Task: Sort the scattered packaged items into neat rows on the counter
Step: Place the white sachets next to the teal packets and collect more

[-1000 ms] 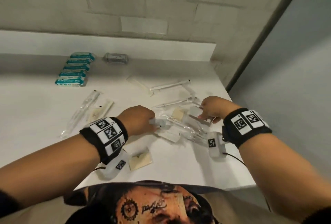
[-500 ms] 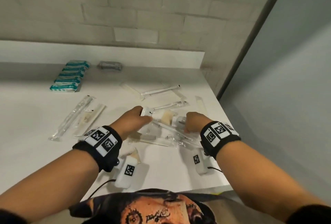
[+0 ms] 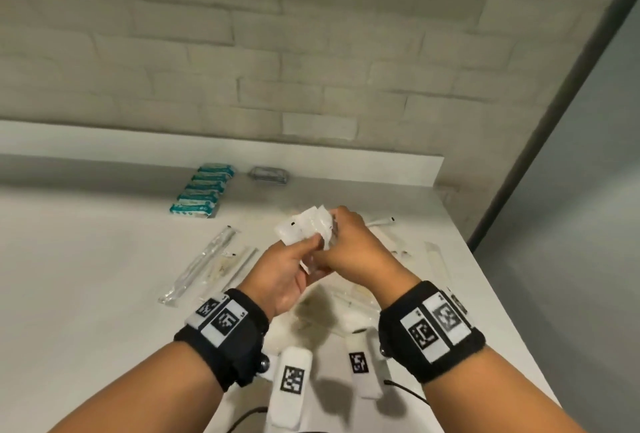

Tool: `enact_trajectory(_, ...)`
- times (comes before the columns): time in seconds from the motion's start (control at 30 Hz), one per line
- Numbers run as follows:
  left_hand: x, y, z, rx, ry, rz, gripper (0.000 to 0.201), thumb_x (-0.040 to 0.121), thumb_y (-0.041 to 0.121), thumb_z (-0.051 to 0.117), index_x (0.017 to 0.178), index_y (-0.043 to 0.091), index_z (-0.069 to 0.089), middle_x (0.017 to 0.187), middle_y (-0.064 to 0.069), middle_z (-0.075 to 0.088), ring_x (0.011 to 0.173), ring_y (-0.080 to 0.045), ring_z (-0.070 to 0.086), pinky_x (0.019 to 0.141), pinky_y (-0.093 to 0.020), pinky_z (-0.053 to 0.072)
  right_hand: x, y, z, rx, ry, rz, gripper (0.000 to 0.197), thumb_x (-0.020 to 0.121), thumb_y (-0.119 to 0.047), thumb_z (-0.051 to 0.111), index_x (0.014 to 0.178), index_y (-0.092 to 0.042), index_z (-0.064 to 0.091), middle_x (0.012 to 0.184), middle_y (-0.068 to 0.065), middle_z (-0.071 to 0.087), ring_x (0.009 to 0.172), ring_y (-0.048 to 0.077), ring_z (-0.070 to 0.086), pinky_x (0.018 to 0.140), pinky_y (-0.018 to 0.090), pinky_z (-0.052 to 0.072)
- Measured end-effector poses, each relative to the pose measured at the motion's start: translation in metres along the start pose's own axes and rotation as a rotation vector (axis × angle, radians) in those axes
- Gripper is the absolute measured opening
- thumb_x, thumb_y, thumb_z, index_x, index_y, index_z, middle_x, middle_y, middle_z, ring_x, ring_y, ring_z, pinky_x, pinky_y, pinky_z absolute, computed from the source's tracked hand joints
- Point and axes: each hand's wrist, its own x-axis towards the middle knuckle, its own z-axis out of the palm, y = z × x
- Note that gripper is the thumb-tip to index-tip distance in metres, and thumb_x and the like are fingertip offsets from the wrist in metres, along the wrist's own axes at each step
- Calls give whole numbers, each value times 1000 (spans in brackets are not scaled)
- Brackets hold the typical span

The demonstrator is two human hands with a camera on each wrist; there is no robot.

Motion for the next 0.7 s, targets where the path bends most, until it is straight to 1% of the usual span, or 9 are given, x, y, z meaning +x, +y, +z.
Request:
enact_trajectory(0.03,0,2,-4,25,39,15,26,94,1,44,115,0,59,78,-3,74,66,-10,71,64,-28,60,0,-4,0,36,-49,2,65,72,-22,78,128,-22,46,123,2,44,94,7,54,80,24,49)
enact_trajectory(0.1,1,9,-11,49,79,40,31,92,-5,40,115,-1,60,93,-7,76,83,-16,72,68,-28,60,2,-9,2,124,-113,4,66,79,-20,74,137,-25,43,127,2,39,104,11,51,86,23,44)
enact_trajectory(0.17,1,18,-14,53,87,79,31,92,-1,47,117,5,64,108,-9,73,97,-20,67,74,-31,60,7,-12,6,216,-86,-23,53,83,-19,69,132,-29,51,123,5,49,104,17,56,82,28,47)
enact_trajectory(0.27,3,29,-19,52,72,90,28,88,4,56,112,11,69,105,-9,73,89,-17,69,74,-30,59,13,-17,9,336,29,1,30,85,-10,68,112,-20,60,97,4,65,82,18,64,65,25,49)
enact_trajectory(0.33,5,35,-25,47,82,69,26,88,6,59,111,11,69,103,-9,73,88,-19,69,72,-30,59,17,-19,9,343,43,-3,22,84,-9,69,104,-16,61,82,-1,66,66,9,62,55,20,46)
enact_trajectory(0.43,6,44,-37,26,116,60,22,87,11,62,109,9,69,103,-10,72,94,-24,68,65,-30,58,20,-26,12,398,19,-47,18,84,-3,69,98,-13,63,77,-2,66,54,-4,57,48,10,41)
enact_trajectory(0.5,5,51,-43,26,113,68,24,82,15,68,106,11,70,101,-9,72,92,-22,67,64,-27,57,24,-30,17,453,26,-64,16,82,-1,70,94,-11,65,74,0,64,52,-3,55,49,11,41)
enact_trajectory(0.6,4,65,-50,27,78,66,32,73,21,73,105,15,70,93,-4,73,79,-15,69,60,-22,55,31,-38,22,540,64,-56,11,80,-4,72,87,-9,64,67,-1,60,55,7,52,51,19,40)
enact_trajectory(0.7,4,73,-55,55,61,60,39,69,24,74,106,17,69,90,0,72,74,-11,68,56,-20,52,36,-45,23,611,41,-51,12,79,-6,72,87,-11,65,75,5,66,66,17,57,60,27,44)
